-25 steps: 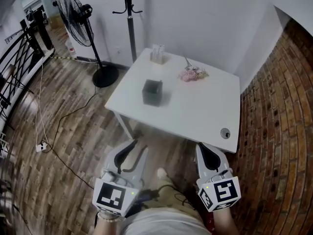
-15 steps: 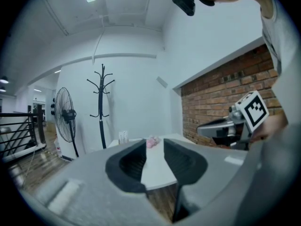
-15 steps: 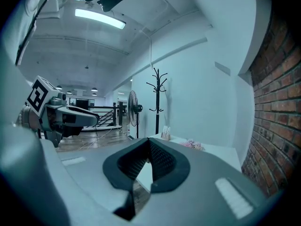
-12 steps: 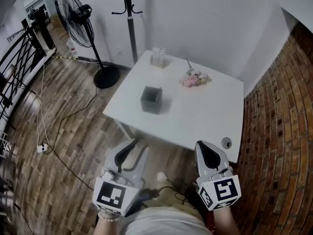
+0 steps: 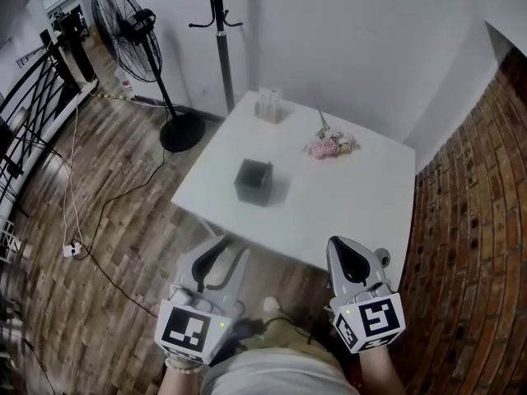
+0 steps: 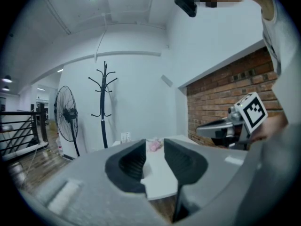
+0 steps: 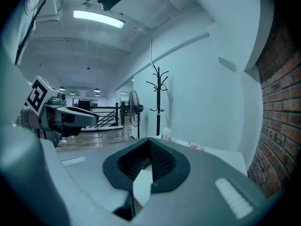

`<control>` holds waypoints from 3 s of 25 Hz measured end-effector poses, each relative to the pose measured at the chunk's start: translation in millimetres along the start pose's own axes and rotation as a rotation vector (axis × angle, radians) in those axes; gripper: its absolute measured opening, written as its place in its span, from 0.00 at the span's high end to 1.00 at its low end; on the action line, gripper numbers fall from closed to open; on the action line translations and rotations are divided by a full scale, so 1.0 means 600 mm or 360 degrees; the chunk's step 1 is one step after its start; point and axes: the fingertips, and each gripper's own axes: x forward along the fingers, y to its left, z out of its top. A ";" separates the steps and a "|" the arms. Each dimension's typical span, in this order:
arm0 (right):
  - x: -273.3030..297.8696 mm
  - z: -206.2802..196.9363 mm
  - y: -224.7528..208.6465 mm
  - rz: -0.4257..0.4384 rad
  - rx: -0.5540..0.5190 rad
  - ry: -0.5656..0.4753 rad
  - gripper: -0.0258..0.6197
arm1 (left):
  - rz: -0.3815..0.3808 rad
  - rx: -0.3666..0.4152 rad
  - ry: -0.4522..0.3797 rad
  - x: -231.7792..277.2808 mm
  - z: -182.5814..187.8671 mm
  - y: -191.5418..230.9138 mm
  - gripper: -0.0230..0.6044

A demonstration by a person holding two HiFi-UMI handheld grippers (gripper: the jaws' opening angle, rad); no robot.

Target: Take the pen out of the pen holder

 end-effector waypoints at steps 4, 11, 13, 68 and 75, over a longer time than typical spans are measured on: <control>0.023 0.005 -0.018 0.0022 0.0001 -0.0002 0.95 | 0.0022 -0.0010 0.0011 0.025 0.003 0.011 0.79; 0.063 0.006 -0.049 0.0051 0.0009 0.0009 0.95 | 0.0041 -0.0015 0.0032 0.067 0.006 0.026 0.79; 0.073 0.005 -0.057 0.0058 0.0014 0.0014 0.95 | 0.0045 -0.0017 0.0035 0.079 0.008 0.030 0.79; 0.227 -0.051 -0.159 -0.0358 0.0182 0.0273 0.95 | -0.0436 0.0045 0.0277 0.388 -0.080 0.165 0.77; 0.237 -0.066 -0.168 -0.0439 0.0220 0.0321 0.95 | -0.0511 0.0083 0.0370 0.423 -0.115 0.168 0.77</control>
